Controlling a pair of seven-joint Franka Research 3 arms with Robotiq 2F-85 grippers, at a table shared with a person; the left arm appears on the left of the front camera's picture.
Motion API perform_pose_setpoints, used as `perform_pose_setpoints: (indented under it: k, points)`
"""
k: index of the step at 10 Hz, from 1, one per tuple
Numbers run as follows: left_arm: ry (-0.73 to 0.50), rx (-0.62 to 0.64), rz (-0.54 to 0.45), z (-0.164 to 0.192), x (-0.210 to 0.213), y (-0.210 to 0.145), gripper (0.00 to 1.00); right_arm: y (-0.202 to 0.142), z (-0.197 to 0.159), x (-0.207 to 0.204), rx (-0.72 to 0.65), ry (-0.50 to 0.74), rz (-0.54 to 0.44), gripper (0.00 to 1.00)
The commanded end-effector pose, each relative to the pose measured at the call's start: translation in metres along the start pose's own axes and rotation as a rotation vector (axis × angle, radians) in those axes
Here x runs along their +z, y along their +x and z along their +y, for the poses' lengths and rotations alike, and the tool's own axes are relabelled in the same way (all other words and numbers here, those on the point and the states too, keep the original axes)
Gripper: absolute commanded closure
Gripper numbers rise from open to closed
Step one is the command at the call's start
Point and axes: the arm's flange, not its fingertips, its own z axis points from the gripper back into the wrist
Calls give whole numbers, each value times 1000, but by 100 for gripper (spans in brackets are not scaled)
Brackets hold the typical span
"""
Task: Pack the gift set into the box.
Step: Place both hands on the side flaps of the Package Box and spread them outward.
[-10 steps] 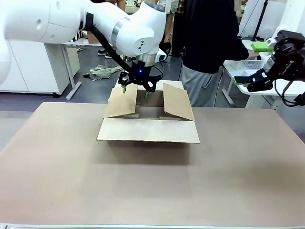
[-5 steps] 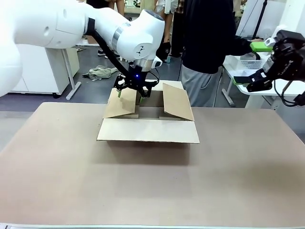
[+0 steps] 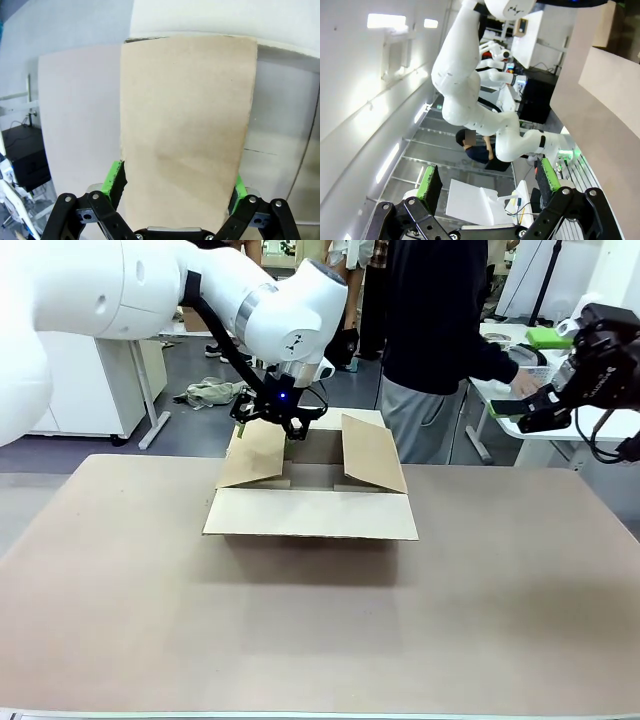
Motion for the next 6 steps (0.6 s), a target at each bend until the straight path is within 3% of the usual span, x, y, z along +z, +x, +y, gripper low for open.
perform_pose_setpoints:
  k: [1,6]
  points:
    - [37,16,-28,13,11,-12,0,2,1,0,26,9,4,0]
    - [37,88,-39,47,22,-23,0,2,1,0,26,9,4,0]
